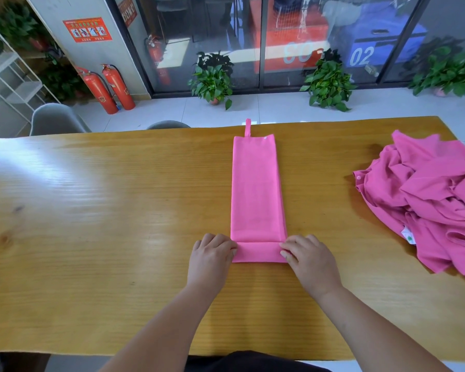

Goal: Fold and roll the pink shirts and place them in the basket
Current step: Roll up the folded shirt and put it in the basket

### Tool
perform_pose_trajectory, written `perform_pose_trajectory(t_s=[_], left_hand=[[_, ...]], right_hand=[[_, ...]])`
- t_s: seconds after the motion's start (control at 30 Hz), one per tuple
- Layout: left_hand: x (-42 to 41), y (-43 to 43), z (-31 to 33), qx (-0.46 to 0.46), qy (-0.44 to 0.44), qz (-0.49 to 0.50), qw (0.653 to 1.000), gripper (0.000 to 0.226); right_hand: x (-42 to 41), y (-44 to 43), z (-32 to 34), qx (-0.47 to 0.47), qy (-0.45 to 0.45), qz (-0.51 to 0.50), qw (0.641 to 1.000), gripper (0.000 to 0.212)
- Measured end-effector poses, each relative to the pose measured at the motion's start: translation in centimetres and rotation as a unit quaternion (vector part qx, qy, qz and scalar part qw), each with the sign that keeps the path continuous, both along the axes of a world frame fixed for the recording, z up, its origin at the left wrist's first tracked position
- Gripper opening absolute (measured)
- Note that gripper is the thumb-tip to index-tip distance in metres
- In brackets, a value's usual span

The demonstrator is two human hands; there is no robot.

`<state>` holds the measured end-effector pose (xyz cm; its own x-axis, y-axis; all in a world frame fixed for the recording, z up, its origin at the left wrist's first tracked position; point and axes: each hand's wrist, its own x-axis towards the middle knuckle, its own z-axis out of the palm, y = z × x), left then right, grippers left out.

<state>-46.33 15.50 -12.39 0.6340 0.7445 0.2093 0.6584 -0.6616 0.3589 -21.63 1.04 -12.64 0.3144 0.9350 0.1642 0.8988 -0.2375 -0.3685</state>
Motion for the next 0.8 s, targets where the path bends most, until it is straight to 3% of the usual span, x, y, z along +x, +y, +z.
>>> perform_pose_trajectory(t_s=[0.13,0.2,0.4,0.57,0.63,0.8], left_hand=[[-0.7,-0.2,0.4,-0.050,0.050,-0.005,0.998,0.047],[-0.6,0.2,0.5,-0.083,0.068,0.006,0.994,0.052],[-0.5,1.6,1.2,-0.279,0.013,0.055,0.959,0.042],[-1.4,1.7,0.7,-0.358,-0.038,0.059,0.931,0.033],[-1.4,1.5,0.7,-0.332,-0.038,0.059,0.941,0.032],[-0.2,0.4,1.1,-0.109,0.013,0.023,0.994,0.016]], right_hand=[[0.5,-0.5,-0.5,-0.042,0.000,0.022,0.999,0.045],[0.7,-0.2,0.3,-0.081,0.036,0.017,0.996,0.048],[2.0,0.8,1.0,-0.125,0.177,-0.010,0.976,0.043],[1.9,0.0,1.4,-0.129,0.248,-0.064,0.958,0.033],[1.7,-0.1,1.4,-0.112,0.225,-0.064,0.966,0.028],[0.2,0.2,0.9,0.001,0.045,-0.014,0.999,0.002]])
